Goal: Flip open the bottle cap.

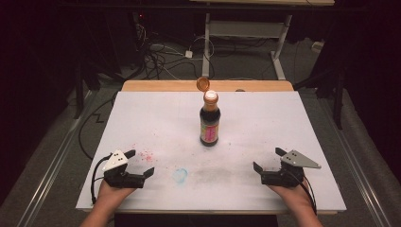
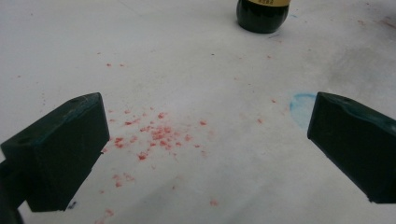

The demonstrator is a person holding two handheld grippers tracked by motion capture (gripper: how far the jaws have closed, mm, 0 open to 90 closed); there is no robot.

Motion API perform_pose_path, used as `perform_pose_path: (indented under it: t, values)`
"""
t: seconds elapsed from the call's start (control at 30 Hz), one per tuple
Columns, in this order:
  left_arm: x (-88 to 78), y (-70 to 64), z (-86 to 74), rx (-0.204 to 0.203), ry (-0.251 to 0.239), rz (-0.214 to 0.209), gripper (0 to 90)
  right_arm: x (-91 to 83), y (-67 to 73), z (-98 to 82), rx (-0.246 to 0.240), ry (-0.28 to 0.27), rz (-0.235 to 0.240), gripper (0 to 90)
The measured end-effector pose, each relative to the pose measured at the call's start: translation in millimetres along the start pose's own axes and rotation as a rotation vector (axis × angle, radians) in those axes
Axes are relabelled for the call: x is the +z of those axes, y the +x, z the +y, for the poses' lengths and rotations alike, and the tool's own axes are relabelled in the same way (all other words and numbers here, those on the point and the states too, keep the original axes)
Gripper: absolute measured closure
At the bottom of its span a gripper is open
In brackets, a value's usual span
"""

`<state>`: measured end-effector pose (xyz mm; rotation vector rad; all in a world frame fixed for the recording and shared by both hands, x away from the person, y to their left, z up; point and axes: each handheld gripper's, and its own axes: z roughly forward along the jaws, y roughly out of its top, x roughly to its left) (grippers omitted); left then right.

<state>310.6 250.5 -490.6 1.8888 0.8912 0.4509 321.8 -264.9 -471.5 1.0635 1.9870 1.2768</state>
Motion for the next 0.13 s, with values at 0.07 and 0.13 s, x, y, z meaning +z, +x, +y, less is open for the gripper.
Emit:
perform_pose_path:
  t: [0.07,0.13]
  values:
    - [1.3,-2.8,-0.1,0.015,0.006,0.004,0.0,0.0,-0.5,-2.0,0.0,0.002,-0.003,0.3]
    - [2.1,-4.1,0.1,0.029,0.012,0.01,0.0,0.0,-0.4,-2.8,-0.006,0.002,-0.01,0.3]
